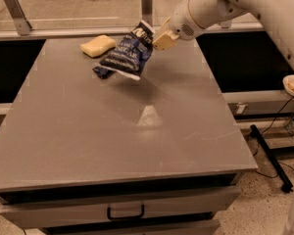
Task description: Move blue chip bag near rxbar blueberry
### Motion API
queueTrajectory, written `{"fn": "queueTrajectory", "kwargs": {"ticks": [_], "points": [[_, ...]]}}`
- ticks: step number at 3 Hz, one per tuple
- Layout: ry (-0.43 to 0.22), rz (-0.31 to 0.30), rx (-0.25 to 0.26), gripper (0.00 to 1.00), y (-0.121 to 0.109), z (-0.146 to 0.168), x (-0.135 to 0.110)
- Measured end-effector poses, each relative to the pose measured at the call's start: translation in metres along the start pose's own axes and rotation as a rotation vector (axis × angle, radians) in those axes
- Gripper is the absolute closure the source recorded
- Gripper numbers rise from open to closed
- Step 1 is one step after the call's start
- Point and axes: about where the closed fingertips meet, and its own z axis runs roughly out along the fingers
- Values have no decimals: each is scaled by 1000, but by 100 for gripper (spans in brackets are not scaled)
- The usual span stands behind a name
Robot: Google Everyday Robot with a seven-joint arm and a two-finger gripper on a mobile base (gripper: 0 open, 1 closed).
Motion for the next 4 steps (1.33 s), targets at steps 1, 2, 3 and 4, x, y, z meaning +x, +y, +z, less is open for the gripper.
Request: {"fn": "queueTrajectory", "kwargs": {"ticks": [1,2,3,4], "points": [[-18,83,-28,82,-13,44,8],[-27,139,-41,59,-19,71,13],[-32,171,-48,35,-22,86,17],[-32,172,-53,13,-21,90,17]]}}
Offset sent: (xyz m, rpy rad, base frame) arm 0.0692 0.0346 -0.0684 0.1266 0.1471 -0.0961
